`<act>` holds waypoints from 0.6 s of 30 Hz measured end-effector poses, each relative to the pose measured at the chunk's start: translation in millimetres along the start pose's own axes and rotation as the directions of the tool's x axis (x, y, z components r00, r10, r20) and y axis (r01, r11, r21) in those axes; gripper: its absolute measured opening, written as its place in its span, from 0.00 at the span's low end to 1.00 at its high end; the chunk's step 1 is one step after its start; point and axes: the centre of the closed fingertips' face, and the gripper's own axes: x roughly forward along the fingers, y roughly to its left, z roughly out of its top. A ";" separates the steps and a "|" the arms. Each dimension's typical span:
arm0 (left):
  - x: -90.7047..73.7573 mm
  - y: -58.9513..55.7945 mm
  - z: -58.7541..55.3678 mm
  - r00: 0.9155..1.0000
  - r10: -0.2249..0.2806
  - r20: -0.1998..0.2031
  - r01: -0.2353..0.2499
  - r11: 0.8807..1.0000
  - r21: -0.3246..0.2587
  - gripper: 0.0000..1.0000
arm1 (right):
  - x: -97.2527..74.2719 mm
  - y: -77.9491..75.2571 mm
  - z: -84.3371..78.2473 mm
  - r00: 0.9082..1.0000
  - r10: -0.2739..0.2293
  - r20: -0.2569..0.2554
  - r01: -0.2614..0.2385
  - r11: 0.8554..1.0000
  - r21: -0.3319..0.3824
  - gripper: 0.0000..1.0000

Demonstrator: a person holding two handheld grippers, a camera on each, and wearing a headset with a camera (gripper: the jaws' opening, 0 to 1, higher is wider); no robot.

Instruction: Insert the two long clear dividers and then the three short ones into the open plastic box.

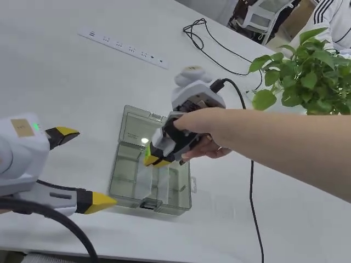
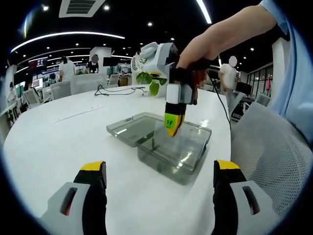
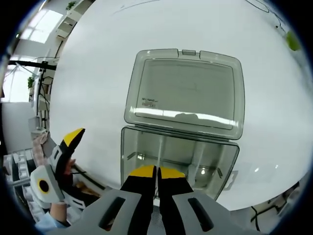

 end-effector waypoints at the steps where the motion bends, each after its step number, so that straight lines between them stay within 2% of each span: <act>1: 0.5 -0.7 -0.1 1.000 -0.002 0.000 0.002 1.000 0.000 0.92 | 1.1 -0.7 1.8 1.000 -0.003 0.000 0.003 1.000 -0.003 0.02; 5: 1.0 -1.6 0.6 1.000 -0.005 0.001 0.005 1.000 0.001 0.93 | 5.7 -3.3 7.5 1.000 -0.011 -0.003 0.011 1.000 -0.012 0.02; 18: 0.1 -0.1 0.0 1.000 0.000 -0.003 0.000 1.000 -0.001 0.92 | 18.1 -5.5 7.8 0.999 -0.036 -0.002 0.036 0.998 -0.054 0.03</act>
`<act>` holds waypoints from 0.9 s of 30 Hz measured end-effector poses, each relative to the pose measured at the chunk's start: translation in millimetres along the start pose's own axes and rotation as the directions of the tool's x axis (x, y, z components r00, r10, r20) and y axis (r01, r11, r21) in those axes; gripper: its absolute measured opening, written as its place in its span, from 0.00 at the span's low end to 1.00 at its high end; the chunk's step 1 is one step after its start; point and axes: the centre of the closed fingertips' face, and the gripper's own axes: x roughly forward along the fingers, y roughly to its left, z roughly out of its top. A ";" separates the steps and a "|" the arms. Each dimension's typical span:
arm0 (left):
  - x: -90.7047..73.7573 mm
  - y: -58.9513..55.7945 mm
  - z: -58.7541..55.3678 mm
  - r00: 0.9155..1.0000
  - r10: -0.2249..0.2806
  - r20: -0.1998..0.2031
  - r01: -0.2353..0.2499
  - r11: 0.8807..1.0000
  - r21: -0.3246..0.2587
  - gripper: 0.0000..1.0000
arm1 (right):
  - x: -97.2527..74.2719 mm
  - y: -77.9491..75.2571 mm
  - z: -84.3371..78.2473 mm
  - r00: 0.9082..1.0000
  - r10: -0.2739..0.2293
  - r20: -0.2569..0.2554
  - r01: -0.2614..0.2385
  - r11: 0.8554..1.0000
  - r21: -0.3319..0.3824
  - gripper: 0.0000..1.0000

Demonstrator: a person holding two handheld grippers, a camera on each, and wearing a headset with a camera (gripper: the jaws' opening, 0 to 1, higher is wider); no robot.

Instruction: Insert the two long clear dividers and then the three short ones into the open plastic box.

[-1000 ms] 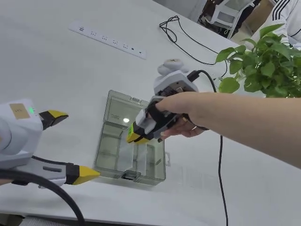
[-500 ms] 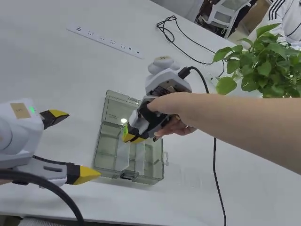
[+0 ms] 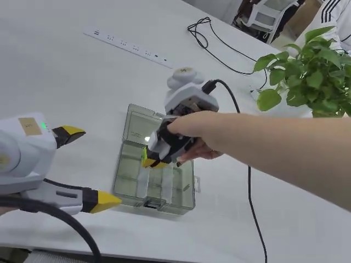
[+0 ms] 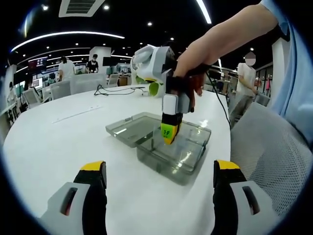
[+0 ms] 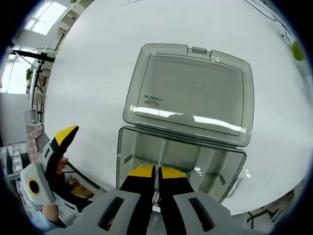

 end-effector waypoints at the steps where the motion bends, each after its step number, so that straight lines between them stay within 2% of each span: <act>1: -0.2 0.2 -0.5 1.000 0.001 -0.003 -0.001 1.000 0.001 0.92 | 0.8 -0.3 -0.1 1.000 -0.003 0.001 0.003 1.000 -0.005 0.03; 7: -1.3 0.9 -1.3 1.000 0.003 -0.005 -0.003 1.000 0.000 0.92 | 3.4 -0.3 -1.4 1.000 -0.010 0.001 0.010 1.000 -0.016 0.04; 19: -2.1 0.7 -0.1 1.000 0.003 -0.011 -0.003 1.000 0.007 0.92 | 2.1 2.7 -2.1 1.000 0.022 0.005 -0.021 0.998 -0.059 0.07; 21: -2.2 0.5 -0.2 1.000 0.003 -0.013 -0.003 1.000 0.009 0.92 | 1.6 5.5 -2.8 0.999 0.042 0.004 -0.042 0.997 -0.062 0.12; 22: -2.2 0.6 -0.5 1.000 0.004 -0.015 -0.004 1.000 0.010 0.92 | 0.6 7.3 1.7 0.998 0.055 0.032 -0.053 0.997 -0.064 0.15; 27: -1.2 -1.8 0.8 1.000 0.000 -0.019 0.000 1.000 0.013 0.92 | -2.9 12.6 4.7 0.994 0.091 0.055 -0.086 0.993 -0.079 0.27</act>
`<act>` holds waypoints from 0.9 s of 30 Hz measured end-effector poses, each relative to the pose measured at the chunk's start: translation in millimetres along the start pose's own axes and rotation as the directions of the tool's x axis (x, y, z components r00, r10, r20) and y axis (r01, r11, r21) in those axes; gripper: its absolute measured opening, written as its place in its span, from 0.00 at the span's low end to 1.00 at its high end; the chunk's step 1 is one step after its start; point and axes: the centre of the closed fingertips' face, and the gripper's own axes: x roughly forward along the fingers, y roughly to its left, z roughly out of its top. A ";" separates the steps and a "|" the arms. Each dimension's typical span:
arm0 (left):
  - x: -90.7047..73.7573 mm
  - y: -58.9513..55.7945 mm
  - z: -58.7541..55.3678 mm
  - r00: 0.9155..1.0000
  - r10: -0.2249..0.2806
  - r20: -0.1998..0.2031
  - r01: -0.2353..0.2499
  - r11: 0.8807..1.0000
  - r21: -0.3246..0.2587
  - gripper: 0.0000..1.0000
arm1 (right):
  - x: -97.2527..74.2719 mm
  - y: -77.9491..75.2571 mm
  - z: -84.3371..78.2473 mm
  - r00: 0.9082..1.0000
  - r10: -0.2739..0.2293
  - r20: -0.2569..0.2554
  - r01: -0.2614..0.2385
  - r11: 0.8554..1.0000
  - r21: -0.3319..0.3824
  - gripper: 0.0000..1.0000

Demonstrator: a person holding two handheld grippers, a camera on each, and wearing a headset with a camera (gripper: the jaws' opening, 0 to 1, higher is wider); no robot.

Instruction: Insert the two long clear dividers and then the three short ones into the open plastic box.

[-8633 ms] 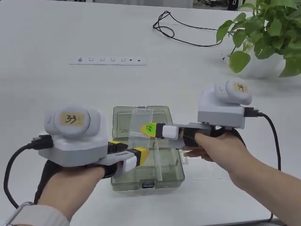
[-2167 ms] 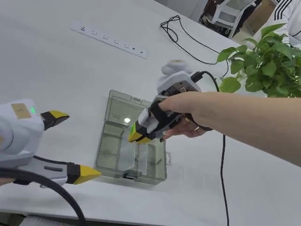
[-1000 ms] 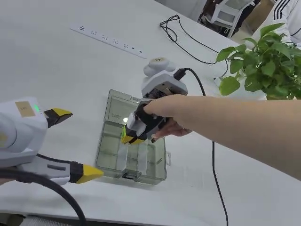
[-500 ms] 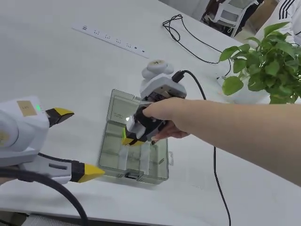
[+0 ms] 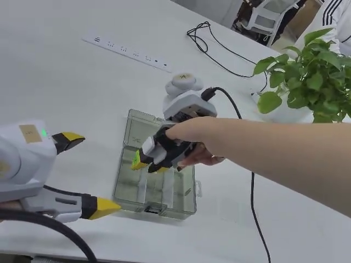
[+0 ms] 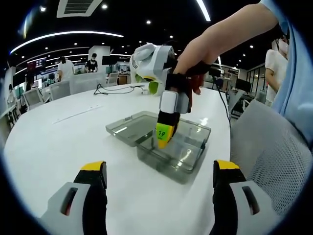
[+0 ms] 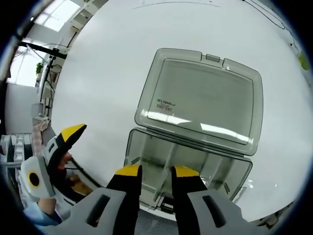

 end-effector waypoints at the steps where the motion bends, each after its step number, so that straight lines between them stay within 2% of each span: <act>1: 0.2 -0.2 0.3 1.000 0.000 -0.001 0.000 1.000 0.002 0.92 | -0.4 0.6 1.1 1.000 0.003 0.008 -0.003 1.000 0.001 0.29; 6: 1.3 -2.0 2.6 1.000 -0.004 -0.003 0.004 1.000 0.006 0.92 | -2.1 8.7 3.8 0.998 0.044 0.033 -0.044 0.999 -0.003 0.40; 11: 1.4 -2.6 3.0 1.000 -0.006 -0.011 0.006 1.000 0.010 0.92 | -4.0 16.0 7.0 0.996 0.072 0.061 -0.072 0.997 -0.006 0.57; 13: 1.1 -3.0 3.7 1.000 -0.006 -0.011 0.006 1.000 0.014 0.92 | -4.4 18.4 8.3 0.994 0.087 0.072 -0.086 0.996 -0.017 0.60; 16: 0.7 -3.3 4.7 1.000 -0.005 -0.017 0.005 1.000 0.017 0.92 | -4.6 20.4 8.9 0.991 0.106 0.082 -0.105 0.994 -0.013 0.70; 18: 0.6 -3.6 5.7 1.000 -0.005 -0.017 0.005 1.000 0.018 0.92 | -5.6 21.8 11.6 0.987 0.123 0.108 -0.122 0.992 -0.013 0.74; 20: 0.5 -3.6 6.3 1.000 -0.004 -0.018 0.004 1.000 0.018 0.92 | -5.6 21.4 13.5 0.985 0.123 0.124 -0.122 0.992 -0.016 0.83; 22: 0.3 -4.0 7.6 1.000 -0.004 -0.019 0.004 1.000 0.020 0.92 | -6.5 21.4 14.0 0.983 0.129 0.133 -0.129 0.992 -0.014 0.86; 23: 0.3 -4.1 8.3 1.000 -0.003 -0.019 0.004 1.000 0.020 0.92 | -7.5 23.8 16.9 0.977 0.146 0.152 -0.144 0.989 -0.025 0.87; 24: 0.3 -4.2 8.5 1.000 -0.003 -0.020 0.003 1.000 0.018 0.93 | -8.0 23.0 16.2 0.979 0.141 0.150 -0.140 0.990 -0.017 0.89; 27: 0.6 -4.3 9.9 1.000 0.000 -0.023 0.000 1.000 0.018 0.93 | -9.3 26.0 17.3 0.974 0.159 0.163 -0.157 0.987 -0.026 0.90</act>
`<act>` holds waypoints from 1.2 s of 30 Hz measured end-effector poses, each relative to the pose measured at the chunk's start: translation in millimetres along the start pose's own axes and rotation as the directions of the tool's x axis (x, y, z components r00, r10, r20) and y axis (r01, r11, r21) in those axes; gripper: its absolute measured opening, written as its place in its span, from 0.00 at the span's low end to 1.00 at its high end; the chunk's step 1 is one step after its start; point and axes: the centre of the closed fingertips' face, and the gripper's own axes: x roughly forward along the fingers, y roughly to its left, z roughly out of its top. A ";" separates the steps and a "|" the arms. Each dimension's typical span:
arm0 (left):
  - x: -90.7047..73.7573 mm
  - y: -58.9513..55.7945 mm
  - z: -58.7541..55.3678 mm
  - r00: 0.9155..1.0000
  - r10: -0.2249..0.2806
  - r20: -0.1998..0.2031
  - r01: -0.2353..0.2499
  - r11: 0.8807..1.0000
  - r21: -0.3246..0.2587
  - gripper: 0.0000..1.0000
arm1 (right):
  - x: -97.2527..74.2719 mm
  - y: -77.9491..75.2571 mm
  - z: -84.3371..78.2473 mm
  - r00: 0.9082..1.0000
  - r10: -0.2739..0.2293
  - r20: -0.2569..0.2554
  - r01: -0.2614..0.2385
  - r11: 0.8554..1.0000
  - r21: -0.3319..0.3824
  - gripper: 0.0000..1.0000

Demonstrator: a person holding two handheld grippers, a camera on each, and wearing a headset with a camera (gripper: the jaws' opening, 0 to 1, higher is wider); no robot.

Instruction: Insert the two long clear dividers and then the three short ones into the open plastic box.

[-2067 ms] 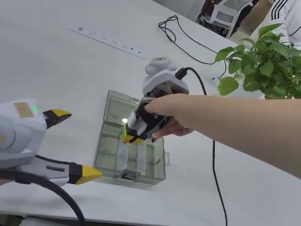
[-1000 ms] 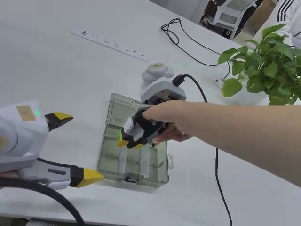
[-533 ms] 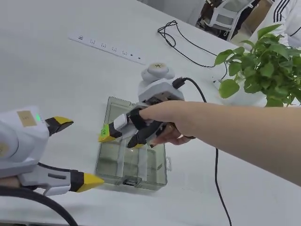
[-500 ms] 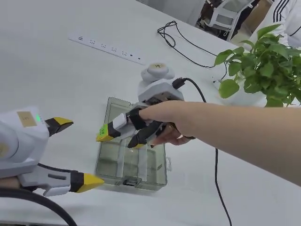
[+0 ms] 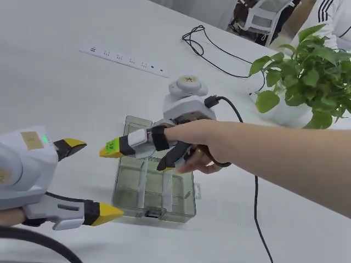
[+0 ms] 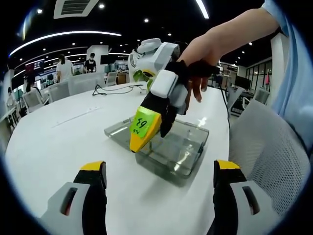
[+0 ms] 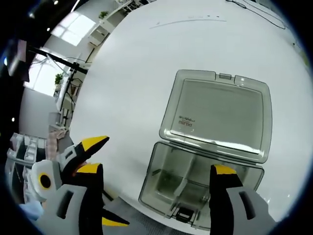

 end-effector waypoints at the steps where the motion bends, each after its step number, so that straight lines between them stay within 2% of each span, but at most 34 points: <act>1: 0.0 0.0 0.8 1.000 0.002 0.000 -0.002 1.000 0.002 0.92 | -0.3 -0.1 0.0 1.000 -0.001 0.001 0.001 1.000 0.001 0.91; 9: -0.5 -1.4 6.1 1.000 0.010 -0.007 -0.010 1.000 0.005 0.92 | -6.8 8.7 3.8 0.998 0.047 0.030 -0.047 0.999 0.001 0.91; 17: -0.1 -1.7 11.2 1.000 0.024 -0.006 -0.024 1.000 -0.011 0.92 | -19.0 18.7 10.6 0.990 0.116 0.081 -0.113 0.993 -0.038 0.92; 18: 0.0 -2.1 11.9 1.000 0.024 -0.005 -0.024 1.000 -0.012 0.92 | -21.7 22.7 12.4 0.986 0.138 0.099 -0.133 0.990 -0.052 0.92; 19: 0.3 -2.7 12.9 1.000 0.025 -0.004 -0.025 1.000 -0.017 0.92 | -27.1 23.4 10.2 0.985 0.135 0.103 -0.131 0.990 -0.050 0.93; 20: 0.6 -3.0 13.5 1.000 0.025 -0.005 -0.026 1.000 -0.017 0.92 | -30.0 26.7 13.4 0.980 0.155 0.129 -0.147 0.987 -0.066 0.93; 23: 2.4 -5.0 15.7 1.000 0.026 -0.008 -0.026 1.000 -0.015 0.92 | -40.2 27.2 15.9 0.971 0.165 0.171 -0.153 0.985 -0.080 0.98; 24: 3.0 -5.7 16.4 1.000 0.026 -0.009 -0.026 1.000 -0.014 0.92 | -42.8 25.8 14.3 0.972 0.161 0.170 -0.149 0.985 -0.081 0.99; 25: 3.8 -6.7 17.7 1.000 0.027 -0.011 -0.027 1.000 -0.013 0.92 | -46.2 25.6 16.0 0.966 0.174 0.190 -0.156 0.982 -0.104 1.00; 27: 5.4 -8.2 20.0 1.000 0.027 -0.011 -0.027 1.000 -0.013 0.92 | -52.2 22.0 16.2 0.962 0.175 0.212 -0.152 0.981 -0.121 1.00; 28: 6.5 -8.8 21.2 1.000 0.028 -0.011 -0.028 1.000 -0.012 0.92 | -55.3 20.6 17.4 0.955 0.183 0.234 -0.155 0.979 -0.135 1.00; 29: 7.2 -9.3 21.8 1.000 0.028 -0.013 -0.028 1.000 -0.012 0.92 | -56.5 16.6 17.1 0.956 0.186 0.225 -0.158 0.978 -0.135 1.00; 30: 8.2 -10.2 23.4 1.000 0.028 -0.011 -0.028 1.000 -0.010 0.92 | -58.7 13.5 18.4 0.952 0.191 0.241 -0.158 0.976 -0.149 1.00; 31: 8.9 -10.7 24.2 1.000 0.028 -0.011 -0.028 1.000 -0.010 0.92 | -60.3 11.4 15.5 0.952 0.186 0.242 -0.150 0.976 -0.159 1.00; 33: 10.7 -12.2 25.6 0.999 0.030 -0.011 -0.030 1.000 -0.009 0.92 | -63.0 6.0 14.4 0.949 0.192 0.251 -0.142 0.969 -0.203 1.00; 34: 11.4 -13.0 26.2 0.999 0.030 -0.011 -0.030 1.000 -0.010 0.92 | -64.1 3.8 12.6 0.950 0.192 0.245 -0.140 0.967 -0.215 1.00; 35: 12.1 -13.5 26.8 0.999 0.031 -0.011 -0.031 0.999 -0.010 0.92 | -67.3 3.3 16.3 0.937 0.203 0.286 -0.126 0.956 -0.266 1.00; 36: 12.8 -13.9 27.3 0.999 0.032 -0.011 -0.032 0.999 -0.011 0.92 | -68.4 0.7 13.7 0.940 0.195 0.281 -0.112 0.952 -0.285 1.00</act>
